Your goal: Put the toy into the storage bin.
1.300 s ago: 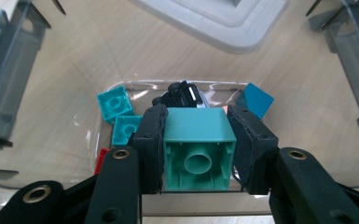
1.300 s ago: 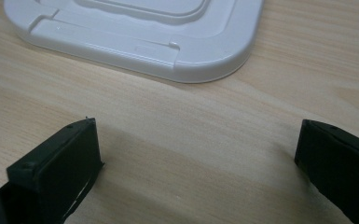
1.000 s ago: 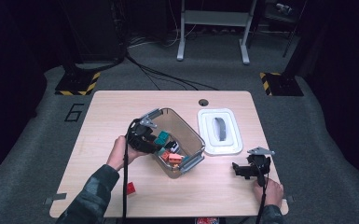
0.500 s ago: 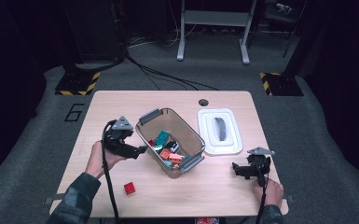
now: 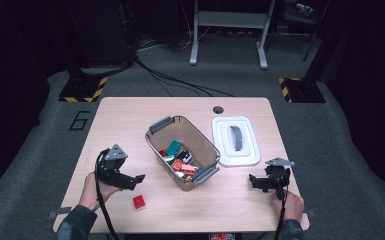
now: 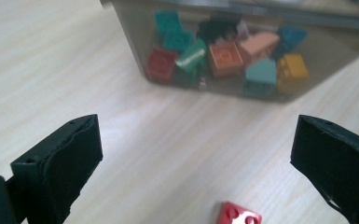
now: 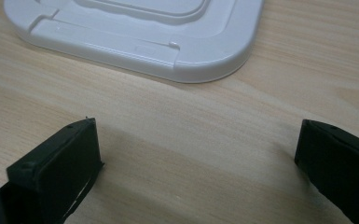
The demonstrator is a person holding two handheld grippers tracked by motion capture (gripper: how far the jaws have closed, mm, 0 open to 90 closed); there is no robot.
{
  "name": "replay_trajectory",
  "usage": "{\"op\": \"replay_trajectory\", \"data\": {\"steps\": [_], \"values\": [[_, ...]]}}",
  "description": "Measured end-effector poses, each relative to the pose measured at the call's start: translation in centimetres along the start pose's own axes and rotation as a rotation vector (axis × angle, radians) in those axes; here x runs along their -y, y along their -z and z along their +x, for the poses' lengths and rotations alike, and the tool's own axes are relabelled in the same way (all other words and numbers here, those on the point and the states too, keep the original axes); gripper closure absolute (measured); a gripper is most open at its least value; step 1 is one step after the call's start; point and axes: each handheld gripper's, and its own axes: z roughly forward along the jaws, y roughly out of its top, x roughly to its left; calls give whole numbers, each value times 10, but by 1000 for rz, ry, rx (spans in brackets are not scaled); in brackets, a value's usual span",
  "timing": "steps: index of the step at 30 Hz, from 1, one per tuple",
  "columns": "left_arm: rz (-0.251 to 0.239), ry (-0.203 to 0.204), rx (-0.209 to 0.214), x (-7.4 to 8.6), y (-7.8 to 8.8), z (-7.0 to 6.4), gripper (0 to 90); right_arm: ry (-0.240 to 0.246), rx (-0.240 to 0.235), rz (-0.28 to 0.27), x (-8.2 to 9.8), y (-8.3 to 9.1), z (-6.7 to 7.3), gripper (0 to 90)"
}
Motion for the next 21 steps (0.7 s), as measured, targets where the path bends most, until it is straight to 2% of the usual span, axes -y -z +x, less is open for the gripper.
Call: {"op": "replay_trajectory", "data": {"steps": [5,7,9,11,18,21], "values": [[30,17,25,20,-10,-1,1,0,0,0,0,0,0,0],[42,18,11,26,-14,-1,0,0,0,0,0,0,0,0],[40,24,17,31,-18,-1,0,0,0,0,0,0,0,0],[63,11,6,35,-23,-3,0,0,0,0,0,0,0,0],[146,-30,40,54,-41,-11,5,0,0,0,0,0,0,0],[164,-59,45,59,-47,-16,47,0,3,0,0,0,0,0]]}}
